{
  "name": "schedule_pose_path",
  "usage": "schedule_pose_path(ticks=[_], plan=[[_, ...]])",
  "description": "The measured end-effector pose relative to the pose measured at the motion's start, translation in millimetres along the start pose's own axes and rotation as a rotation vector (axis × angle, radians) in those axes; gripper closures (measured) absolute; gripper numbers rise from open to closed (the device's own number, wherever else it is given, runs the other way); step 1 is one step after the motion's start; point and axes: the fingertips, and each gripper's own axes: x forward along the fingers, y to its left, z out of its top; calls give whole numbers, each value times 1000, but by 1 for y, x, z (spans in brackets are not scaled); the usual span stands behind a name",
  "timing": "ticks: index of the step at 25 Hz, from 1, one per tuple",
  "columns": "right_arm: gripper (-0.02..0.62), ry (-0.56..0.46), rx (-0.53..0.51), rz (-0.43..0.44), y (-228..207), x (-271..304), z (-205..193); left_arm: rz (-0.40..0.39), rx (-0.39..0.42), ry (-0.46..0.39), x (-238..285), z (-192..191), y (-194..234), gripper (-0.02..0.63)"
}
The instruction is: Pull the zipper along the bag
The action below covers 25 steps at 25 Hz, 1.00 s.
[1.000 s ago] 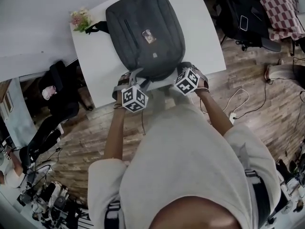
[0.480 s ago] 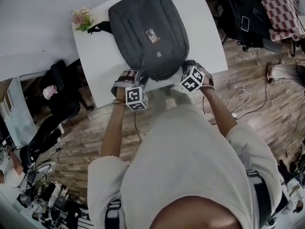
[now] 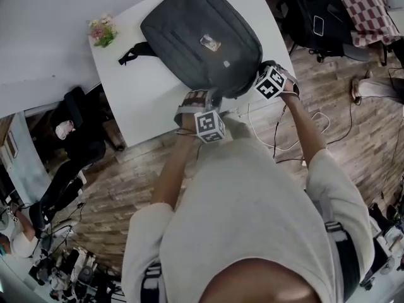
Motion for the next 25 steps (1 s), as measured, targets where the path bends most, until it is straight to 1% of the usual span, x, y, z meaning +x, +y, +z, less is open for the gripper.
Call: schedule_pose_path(ticks=[2,5,10,13,17,23,25], plan=[[575,23,-21,-14,-17,7,-5,4,-8,-8,9,14,1,437],[577,51,-25,-29,-36,14,-10,5,-31,-12,23,30,4,442],[575,83,-3,-50,-48,17,-11,-18,-80,-8,36,41,11,449],[575,83,14,-60,-46,9,-11,-12,-95,-16,36,42,11,451],[575,95,-24,-86,-36,1,-10,-15,-111,-22,36,42,13,453],[575,97,32,-94,-14,-13,-12,-24,-121,-24,37,41,12,453],[575,107,28,-91,-9,-17,-12,-29,-120,-26,36,41,11,453]])
